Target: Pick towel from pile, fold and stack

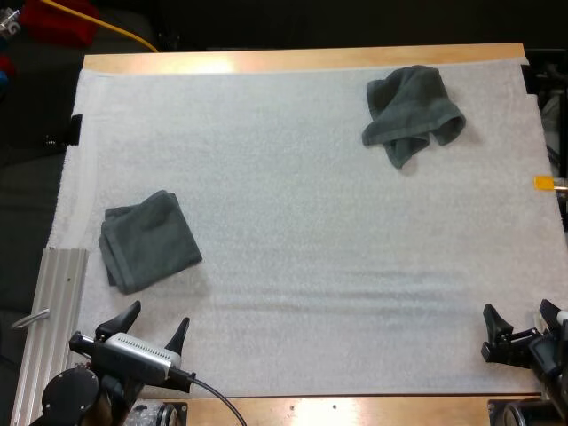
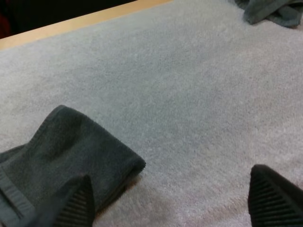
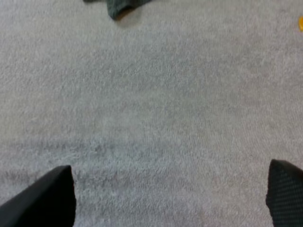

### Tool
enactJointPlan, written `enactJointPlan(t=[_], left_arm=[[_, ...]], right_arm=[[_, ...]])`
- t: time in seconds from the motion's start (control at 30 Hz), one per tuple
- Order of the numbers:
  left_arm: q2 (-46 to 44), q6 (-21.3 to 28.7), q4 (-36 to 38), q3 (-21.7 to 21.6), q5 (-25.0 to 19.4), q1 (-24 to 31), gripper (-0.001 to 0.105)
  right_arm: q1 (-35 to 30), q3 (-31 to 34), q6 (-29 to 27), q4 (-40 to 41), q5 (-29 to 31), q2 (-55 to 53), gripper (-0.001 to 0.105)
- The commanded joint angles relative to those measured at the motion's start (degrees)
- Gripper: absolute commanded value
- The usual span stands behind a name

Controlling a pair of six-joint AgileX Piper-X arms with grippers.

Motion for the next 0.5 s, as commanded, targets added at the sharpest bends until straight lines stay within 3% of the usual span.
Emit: enactJointPlan(t=[0.0,0.2,0.47], left_arm=[[-7.29,-0.93,-0.98,-0.12,-0.45,-0.24,0.065],[-3.88,-1.54,-0.64,-2.06,0.62,-0.24,0.065],[3.96,-1.54,-0.76,-6.23,5.24,-0.24,0.065]], right_arm=[[-0.28,-1.15,-0.15,0.65,-0.17,-2.01,0.079],[-0.28,-4.16,0.56,2.72,-0.43,1.29,0.079],[-0.28,-9.69,0.75,2.72,-4.31,8.73,0.079]])
